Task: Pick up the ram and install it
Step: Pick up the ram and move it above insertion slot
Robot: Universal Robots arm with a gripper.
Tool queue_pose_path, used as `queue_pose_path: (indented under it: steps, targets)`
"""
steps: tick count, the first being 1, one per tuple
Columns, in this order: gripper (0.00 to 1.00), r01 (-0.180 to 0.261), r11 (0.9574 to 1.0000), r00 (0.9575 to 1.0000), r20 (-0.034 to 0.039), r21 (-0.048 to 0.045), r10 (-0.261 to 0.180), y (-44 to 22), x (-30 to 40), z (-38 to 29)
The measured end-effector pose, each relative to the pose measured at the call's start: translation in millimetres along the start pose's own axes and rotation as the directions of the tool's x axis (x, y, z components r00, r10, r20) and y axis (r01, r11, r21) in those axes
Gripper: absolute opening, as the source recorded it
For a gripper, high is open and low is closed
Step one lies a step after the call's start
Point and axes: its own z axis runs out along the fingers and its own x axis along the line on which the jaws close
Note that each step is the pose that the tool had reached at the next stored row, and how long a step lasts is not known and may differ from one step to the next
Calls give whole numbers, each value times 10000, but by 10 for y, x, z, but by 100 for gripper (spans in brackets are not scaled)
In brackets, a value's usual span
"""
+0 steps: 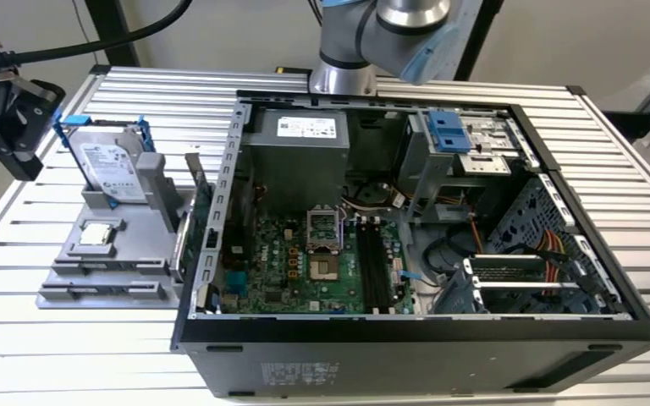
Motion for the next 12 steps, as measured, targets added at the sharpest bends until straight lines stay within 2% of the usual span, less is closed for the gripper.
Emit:
queue_pose_path:
  steps: [12]
  targets:
    - [0, 3, 10000, 10000, 0, 0, -3, 9, 0, 1]
